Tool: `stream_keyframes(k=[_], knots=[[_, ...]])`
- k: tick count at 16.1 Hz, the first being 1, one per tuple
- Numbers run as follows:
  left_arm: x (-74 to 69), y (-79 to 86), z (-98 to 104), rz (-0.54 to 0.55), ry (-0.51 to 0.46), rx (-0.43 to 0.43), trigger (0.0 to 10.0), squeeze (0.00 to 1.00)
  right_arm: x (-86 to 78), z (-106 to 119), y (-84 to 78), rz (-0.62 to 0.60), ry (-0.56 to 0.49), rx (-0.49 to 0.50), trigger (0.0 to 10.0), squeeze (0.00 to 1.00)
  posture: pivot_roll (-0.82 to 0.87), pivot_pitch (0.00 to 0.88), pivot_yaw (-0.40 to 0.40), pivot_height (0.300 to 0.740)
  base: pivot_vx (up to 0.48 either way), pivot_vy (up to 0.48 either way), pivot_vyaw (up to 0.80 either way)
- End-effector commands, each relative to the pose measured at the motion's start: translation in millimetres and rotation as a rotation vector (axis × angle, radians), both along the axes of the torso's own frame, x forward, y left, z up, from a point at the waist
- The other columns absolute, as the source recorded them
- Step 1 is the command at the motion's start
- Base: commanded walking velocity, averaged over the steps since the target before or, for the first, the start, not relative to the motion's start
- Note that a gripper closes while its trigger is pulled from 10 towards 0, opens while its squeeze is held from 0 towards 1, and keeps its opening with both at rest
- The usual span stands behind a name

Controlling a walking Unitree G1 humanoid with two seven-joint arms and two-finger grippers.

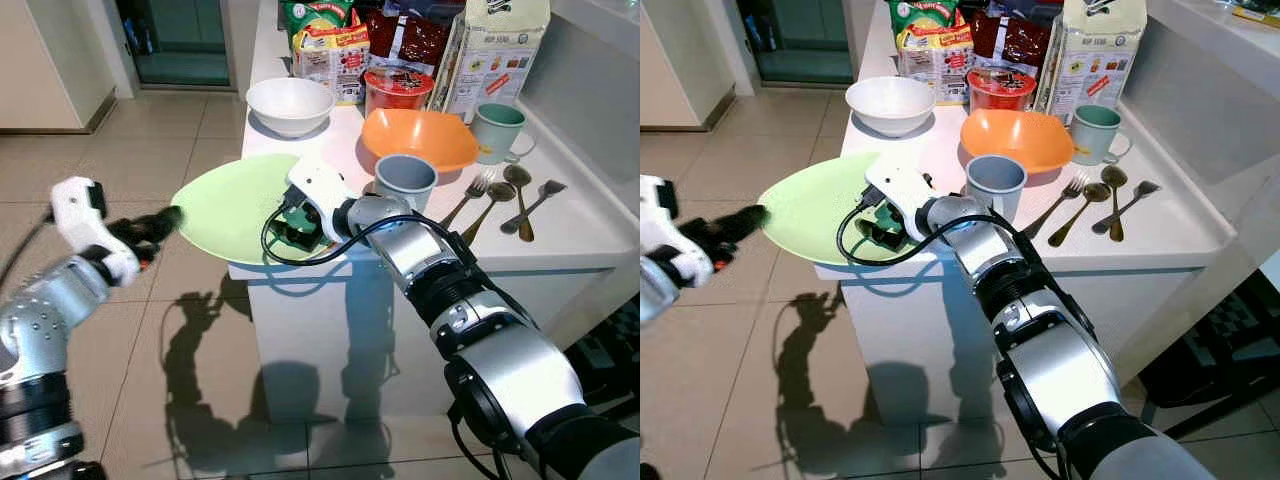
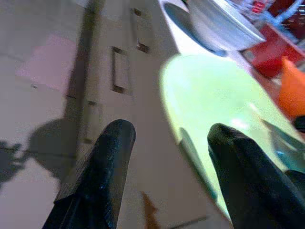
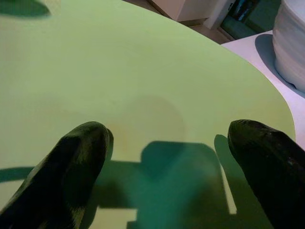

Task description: Setting the table

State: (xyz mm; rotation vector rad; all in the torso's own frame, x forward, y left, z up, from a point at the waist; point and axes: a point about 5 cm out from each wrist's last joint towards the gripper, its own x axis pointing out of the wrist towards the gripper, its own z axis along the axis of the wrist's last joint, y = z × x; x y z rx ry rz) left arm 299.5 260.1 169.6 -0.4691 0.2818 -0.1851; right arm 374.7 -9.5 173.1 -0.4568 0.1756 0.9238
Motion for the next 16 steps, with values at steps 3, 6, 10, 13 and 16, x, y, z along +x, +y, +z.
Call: stream_keyframes(k=[3, 6, 10, 13, 16], knots=[[2.0, -9.4, 5.4, -0.037, -0.010, -0.025, 10.0, 1.00, -4.8, -16.1, -2.1, 0.004, 0.065, -0.031, 10.0, 0.00, 0.06, 0.000, -0.053, 0.740, 0.000, 0.000, 0.00], [4.2, -14.5, 0.4, -0.048, 0.025, -0.002, 10.0, 0.99, -4.6, -15.5, -2.1, 0.004, 0.063, -0.034, 10.0, 0.00, 0.06, 0.000, -0.050, 0.740, 0.000, 0.000, 0.00], [6.3, -15.6, 2.6, -0.043, 0.014, -0.026, 0.0, 0.00, -3.6, -14.0, -2.6, 0.001, 0.059, -0.034, 10.0, 0.00, 0.06, 0.000, -0.050, 0.740, 0.000, 0.000, 0.00], [7.7, -11.2, 5.0, -0.012, 0.002, -0.036, 0.0, 0.00, -3.3, -12.9, -1.8, 0.002, 0.056, -0.035, 10.0, 0.00, 0.06, 0.000, -0.050, 0.740, 0.000, 0.000, 0.00], [7.4, -9.9, 5.3, -0.009, -0.002, -0.044, 0.0, 0.00, -3.2, -12.7, -2.0, 0.003, 0.055, -0.038, 10.0, 0.00, 0.06, 0.000, -0.051, 0.740, 0.000, 0.000, 0.00]])
